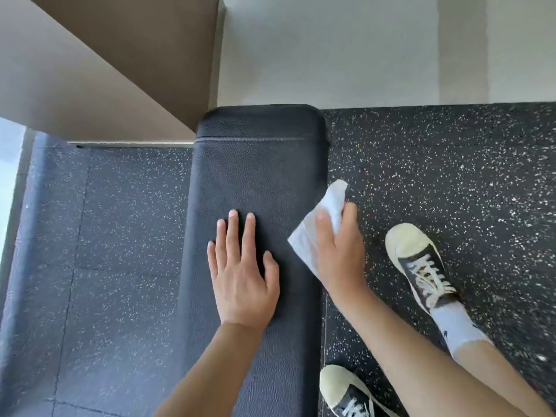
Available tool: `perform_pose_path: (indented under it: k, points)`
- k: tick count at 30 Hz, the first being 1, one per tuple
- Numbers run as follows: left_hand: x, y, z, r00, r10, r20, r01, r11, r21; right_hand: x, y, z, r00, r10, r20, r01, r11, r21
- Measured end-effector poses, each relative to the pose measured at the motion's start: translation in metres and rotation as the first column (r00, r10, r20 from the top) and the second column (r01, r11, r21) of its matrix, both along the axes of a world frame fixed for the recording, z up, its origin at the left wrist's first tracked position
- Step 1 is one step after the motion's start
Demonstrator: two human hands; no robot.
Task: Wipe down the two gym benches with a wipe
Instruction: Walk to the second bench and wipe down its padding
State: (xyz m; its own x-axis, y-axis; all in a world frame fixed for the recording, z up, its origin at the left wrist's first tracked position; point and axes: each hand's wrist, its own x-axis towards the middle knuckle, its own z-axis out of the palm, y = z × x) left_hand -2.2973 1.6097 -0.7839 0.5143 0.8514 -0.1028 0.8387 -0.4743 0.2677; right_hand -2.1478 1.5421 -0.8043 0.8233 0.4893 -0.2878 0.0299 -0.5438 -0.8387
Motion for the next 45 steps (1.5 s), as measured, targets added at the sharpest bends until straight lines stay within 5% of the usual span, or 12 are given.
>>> perform_pose_path:
  k: [5, 14, 19, 24, 34, 45]
  points:
    - [-0.001, -0.007, -0.002, 1.0, 0.023, -0.009, -0.023, 0.999, 0.042, -0.031, -0.045, 0.011, 0.995, 0.089, -0.036, -0.089, 0.996, 0.012]
    - [0.0, -0.006, -0.007, 1.0, 0.019, -0.004, -0.018, 0.993, 0.12, 0.076, 0.073, -0.003, 0.997, -0.071, -0.028, 0.072, 0.997, 0.042]
    - [-0.001, -0.007, -0.008, 1.0, 0.022, 0.002, -0.022, 0.99, 0.138, -0.006, -0.01, -0.003, 0.973, -0.069, -0.222, 0.093, 0.991, 0.097]
    - [0.001, -0.006, -0.009, 0.999, 0.032, 0.005, -0.032, 0.989, 0.143, -0.069, -0.078, 0.0, 0.979, 0.022, -0.205, -0.025, 1.0, -0.015]
    - [0.003, -0.008, -0.008, 0.999, 0.036, -0.024, -0.032, 0.989, 0.147, 0.077, 0.075, -0.019, 0.991, -0.12, -0.051, 0.127, 0.978, 0.165]
    - [0.0, -0.008, -0.012, 1.0, 0.024, 0.017, -0.027, 0.986, 0.163, -0.069, -0.074, -0.014, 0.999, -0.008, -0.043, 0.014, 0.989, 0.146]
